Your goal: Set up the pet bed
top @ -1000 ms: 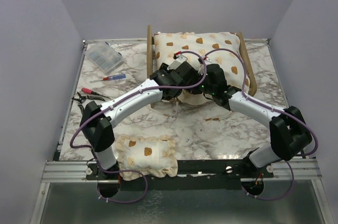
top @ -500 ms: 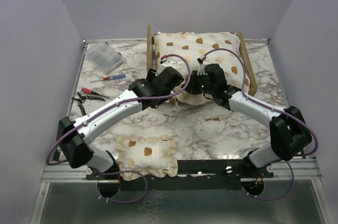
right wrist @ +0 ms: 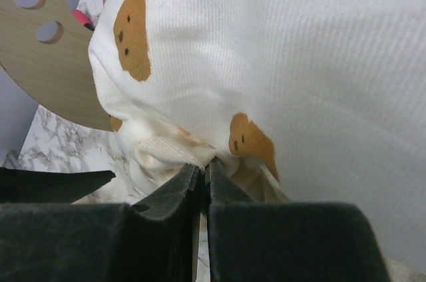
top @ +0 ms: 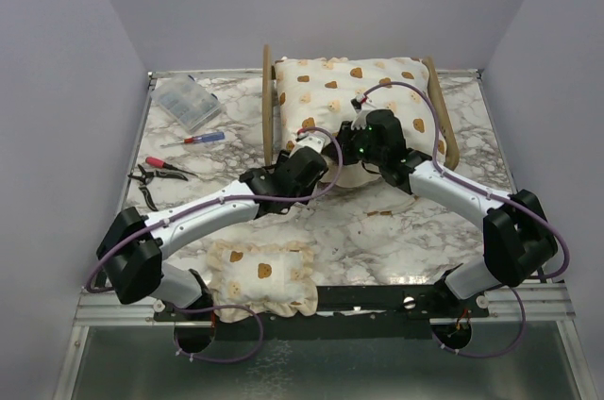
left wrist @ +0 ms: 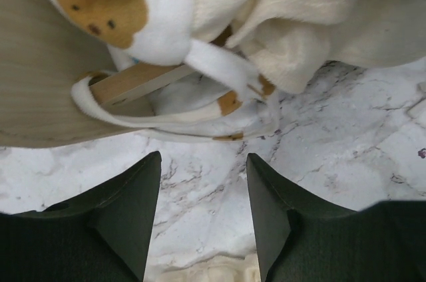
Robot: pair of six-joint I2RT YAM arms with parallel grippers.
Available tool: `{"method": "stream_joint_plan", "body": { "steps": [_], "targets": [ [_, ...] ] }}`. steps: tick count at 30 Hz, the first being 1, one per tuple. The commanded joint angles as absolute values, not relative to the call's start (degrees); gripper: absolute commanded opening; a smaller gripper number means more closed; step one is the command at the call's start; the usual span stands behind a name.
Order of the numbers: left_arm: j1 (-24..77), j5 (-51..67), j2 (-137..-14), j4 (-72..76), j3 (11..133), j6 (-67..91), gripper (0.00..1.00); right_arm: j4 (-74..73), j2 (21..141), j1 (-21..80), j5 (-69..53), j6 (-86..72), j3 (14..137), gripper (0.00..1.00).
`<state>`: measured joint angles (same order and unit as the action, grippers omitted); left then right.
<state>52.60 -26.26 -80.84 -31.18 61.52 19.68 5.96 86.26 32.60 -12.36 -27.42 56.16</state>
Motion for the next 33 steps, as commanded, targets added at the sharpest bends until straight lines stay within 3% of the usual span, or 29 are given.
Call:
{"method": "stream_joint_plan", "body": {
  "steps": [1, 14, 27, 33],
  "targets": [
    [56.1, -31.9, -82.8, -22.0, 61.1, 13.7, 0.56, 7.2, 87.2, 32.3, -14.3, -27.7, 56.9, 0.09],
    [57.2, -38.8, -88.8, -14.7, 59.2, 3.8, 0.48, 8.5, 88.0, 32.3, -15.9, -29.3, 56.4, 0.09],
    [57.0, -46.3, -89.6, -9.3, 57.6, 1.1, 0.12, 9.9, 88.1, 32.3, -17.4, -30.6, 56.2, 0.09],
    [56.0, -49.0, -87.8, -8.5, 58.0, 0.3, 0.03, 10.2, 87.8, 32.3, -18.2, -31.2, 56.4, 0.09]
  ]
}}
